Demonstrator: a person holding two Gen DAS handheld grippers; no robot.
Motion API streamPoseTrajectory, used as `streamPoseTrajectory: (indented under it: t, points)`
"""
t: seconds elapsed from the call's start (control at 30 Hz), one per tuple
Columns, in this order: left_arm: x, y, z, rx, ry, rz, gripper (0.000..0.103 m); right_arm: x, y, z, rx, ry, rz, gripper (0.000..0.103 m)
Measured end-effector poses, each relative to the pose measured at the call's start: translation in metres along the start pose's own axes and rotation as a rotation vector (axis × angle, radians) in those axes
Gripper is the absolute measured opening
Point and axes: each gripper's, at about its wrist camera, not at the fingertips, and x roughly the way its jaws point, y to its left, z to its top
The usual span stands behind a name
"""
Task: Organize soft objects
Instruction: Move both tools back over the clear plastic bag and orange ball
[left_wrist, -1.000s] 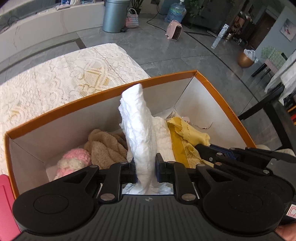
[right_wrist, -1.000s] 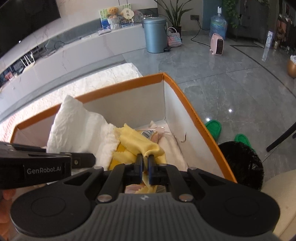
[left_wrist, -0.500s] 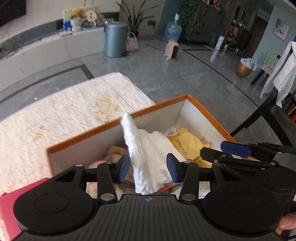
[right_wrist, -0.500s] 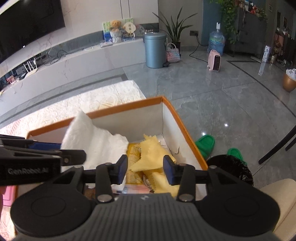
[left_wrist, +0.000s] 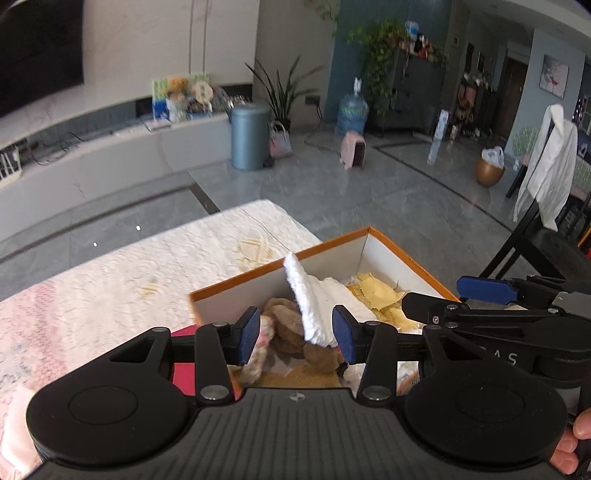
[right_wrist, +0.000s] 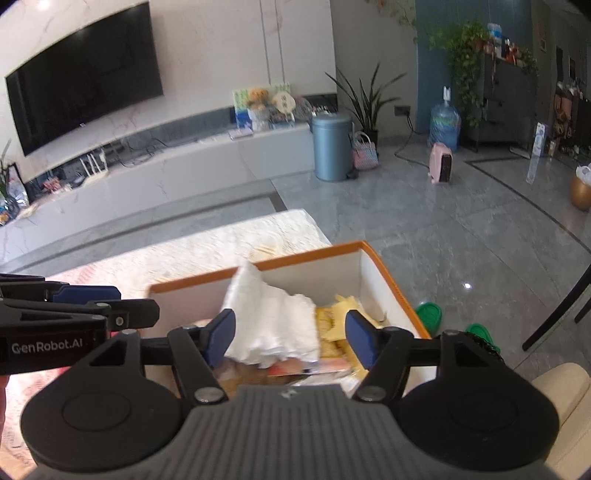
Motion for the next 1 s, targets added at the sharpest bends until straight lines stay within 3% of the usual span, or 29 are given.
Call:
streamPoseTrajectory:
  t: [0.2,0.53,0.83,1.0]
  points:
    - [-0.052,0.009,-0.031,0.003,-0.082,0.082,0.052,-0.046,0.030,-0.023,0.006,-0.070,0.040,0.069]
    - [-0.114,0.050,-0.095,-0.101,-0.170,0.264,0.052,-0.079,0.091,-0.073,0.015,-0.079,0.153,0.070]
    - [-0.138,0.124,-0.160,-0.289,-0.093,0.407,0.049,-0.054,0.155,-0.118,-0.045,0.015,0.241,0.070]
    - [-0.143,0.159,-0.182,-0.371,-0.072,0.428,0.049,-0.036,0.197,-0.133,-0.151,0.047,0.273,0.070]
